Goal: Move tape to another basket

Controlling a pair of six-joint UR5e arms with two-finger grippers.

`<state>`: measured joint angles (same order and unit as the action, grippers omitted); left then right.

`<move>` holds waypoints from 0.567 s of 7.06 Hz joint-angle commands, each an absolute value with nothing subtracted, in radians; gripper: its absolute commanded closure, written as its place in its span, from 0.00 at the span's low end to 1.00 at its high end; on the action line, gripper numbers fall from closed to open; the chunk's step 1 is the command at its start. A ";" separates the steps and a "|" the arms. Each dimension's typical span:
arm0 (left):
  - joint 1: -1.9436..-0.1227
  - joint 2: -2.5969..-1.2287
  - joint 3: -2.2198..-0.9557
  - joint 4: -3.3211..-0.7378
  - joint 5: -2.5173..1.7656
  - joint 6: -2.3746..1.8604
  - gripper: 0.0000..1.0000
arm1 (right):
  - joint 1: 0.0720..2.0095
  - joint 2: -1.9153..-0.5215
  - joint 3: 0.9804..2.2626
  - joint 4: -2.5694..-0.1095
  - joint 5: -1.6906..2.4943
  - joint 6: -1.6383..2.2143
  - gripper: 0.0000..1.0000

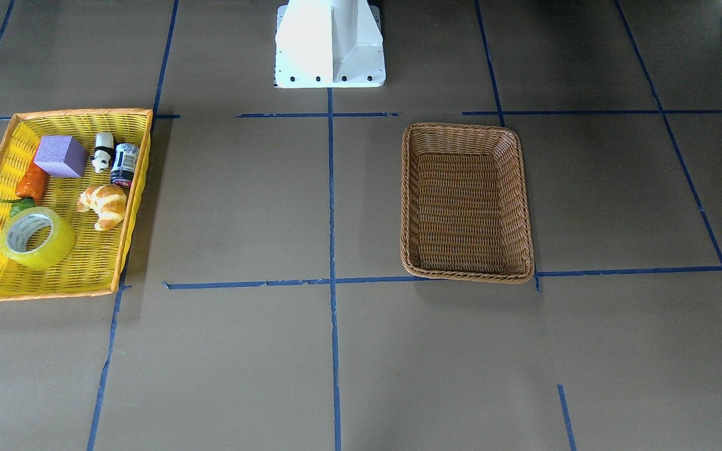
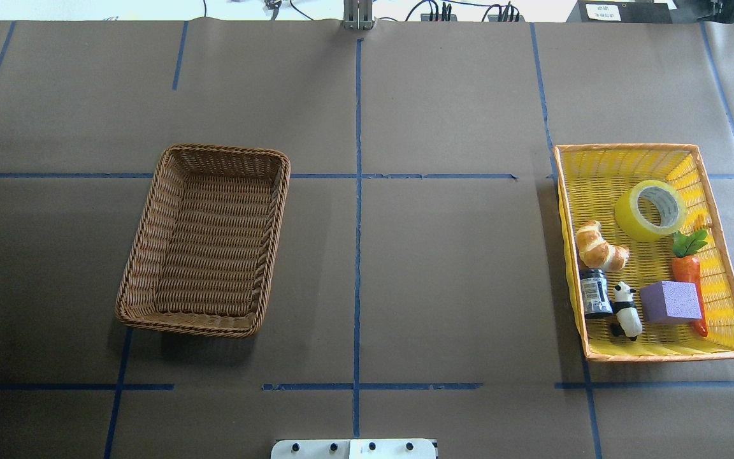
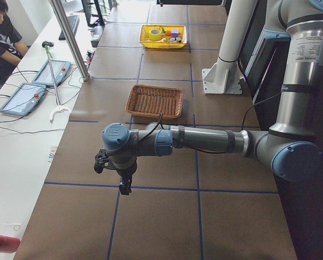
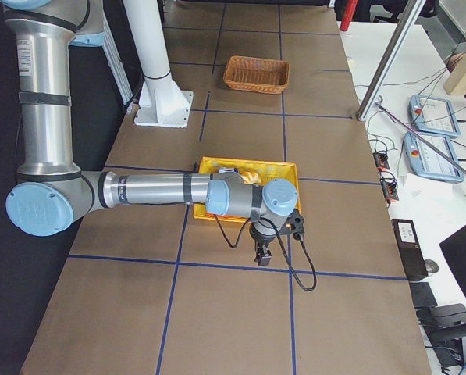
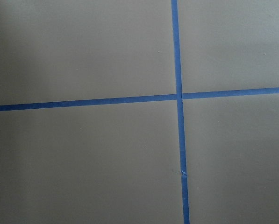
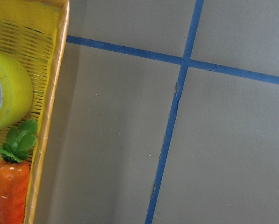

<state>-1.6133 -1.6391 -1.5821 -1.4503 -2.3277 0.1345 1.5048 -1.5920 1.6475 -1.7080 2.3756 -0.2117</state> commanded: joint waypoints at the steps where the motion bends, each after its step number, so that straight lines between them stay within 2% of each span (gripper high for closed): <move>1: -1.608 -1.637 -1.627 -1.436 -2.324 0.133 0.00 | 1.505 -1.594 1.651 -1.709 2.376 -0.210 0.00; 4: -1.606 -1.628 -1.643 -1.440 -2.332 0.130 0.00 | 1.505 -1.592 1.655 -1.706 2.381 -0.210 0.00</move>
